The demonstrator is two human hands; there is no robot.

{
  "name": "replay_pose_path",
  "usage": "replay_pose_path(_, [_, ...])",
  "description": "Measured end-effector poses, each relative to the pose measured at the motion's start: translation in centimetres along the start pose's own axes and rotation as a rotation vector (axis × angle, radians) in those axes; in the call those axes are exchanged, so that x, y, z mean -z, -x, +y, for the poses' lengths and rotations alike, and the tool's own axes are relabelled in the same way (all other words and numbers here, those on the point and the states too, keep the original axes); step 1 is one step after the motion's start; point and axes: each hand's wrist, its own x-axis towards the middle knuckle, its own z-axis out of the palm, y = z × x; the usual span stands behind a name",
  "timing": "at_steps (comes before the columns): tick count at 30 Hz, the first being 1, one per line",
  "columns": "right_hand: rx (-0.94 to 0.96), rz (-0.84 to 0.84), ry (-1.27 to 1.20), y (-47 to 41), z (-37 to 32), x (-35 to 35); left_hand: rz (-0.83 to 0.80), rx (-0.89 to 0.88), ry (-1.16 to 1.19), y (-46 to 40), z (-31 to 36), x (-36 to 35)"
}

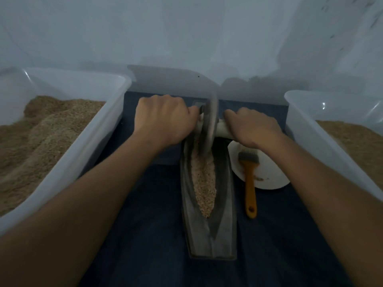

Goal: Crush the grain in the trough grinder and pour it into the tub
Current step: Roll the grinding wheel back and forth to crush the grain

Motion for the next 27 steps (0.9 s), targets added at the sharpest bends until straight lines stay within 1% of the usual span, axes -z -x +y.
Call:
replay_pose_path(1, [-0.015,0.030,-0.011,0.4,-0.2,-0.1,0.007,0.031,-0.004,0.3,0.0,0.2])
replay_pose_path(2, [-0.028,0.086,-0.014,1.1,-0.5,-0.3,0.036,0.002,-0.033,0.9,0.0,0.2])
replay_pose_path(4, [-0.050,0.291,-0.016,3.0,-1.3,-0.7,0.117,-0.124,-0.083,3.3,-0.2,0.0])
replay_pose_path(5, [-0.059,0.408,-0.020,4.4,-1.8,-0.9,0.155,-0.151,-0.077,4.8,-0.3,-0.1])
replay_pose_path(7, [-0.043,0.545,-0.037,7.4,-2.7,-1.2,0.250,-0.108,0.023,7.1,-0.5,0.1])
replay_pose_path(9, [0.036,0.611,-0.038,9.8,-2.9,-1.4,0.272,-0.037,0.108,9.2,-0.2,0.3])
replay_pose_path(13, [0.159,0.697,-0.060,12.1,-2.5,-1.6,0.319,-0.047,0.160,12.9,0.3,1.1])
replay_pose_path(16, [0.188,0.770,0.015,11.9,-2.6,-1.8,0.316,-0.062,0.185,12.8,-0.1,0.9])
replay_pose_path(18, [0.180,0.773,0.027,10.9,-2.6,-1.7,0.303,-0.055,0.185,11.6,-0.1,0.5])
replay_pose_path(21, [0.128,0.701,0.009,8.7,-2.3,-1.8,0.300,-0.026,0.143,9.3,-0.2,-0.2])
replay_pose_path(22, [0.099,0.661,0.000,7.9,-2.2,-1.7,0.284,-0.007,0.135,8.4,-0.2,-0.1])
replay_pose_path(24, [0.047,0.566,-0.016,6.0,-2.1,-1.2,0.177,-0.013,0.069,6.4,-0.2,-0.3])
replay_pose_path(26, [0.055,0.436,0.021,3.7,-1.7,-0.6,0.124,-0.032,0.010,4.0,-0.3,-0.8])
replay_pose_path(27, [0.075,0.344,0.047,2.7,-1.5,-0.3,0.098,-0.020,-0.012,2.9,-0.6,-0.9])
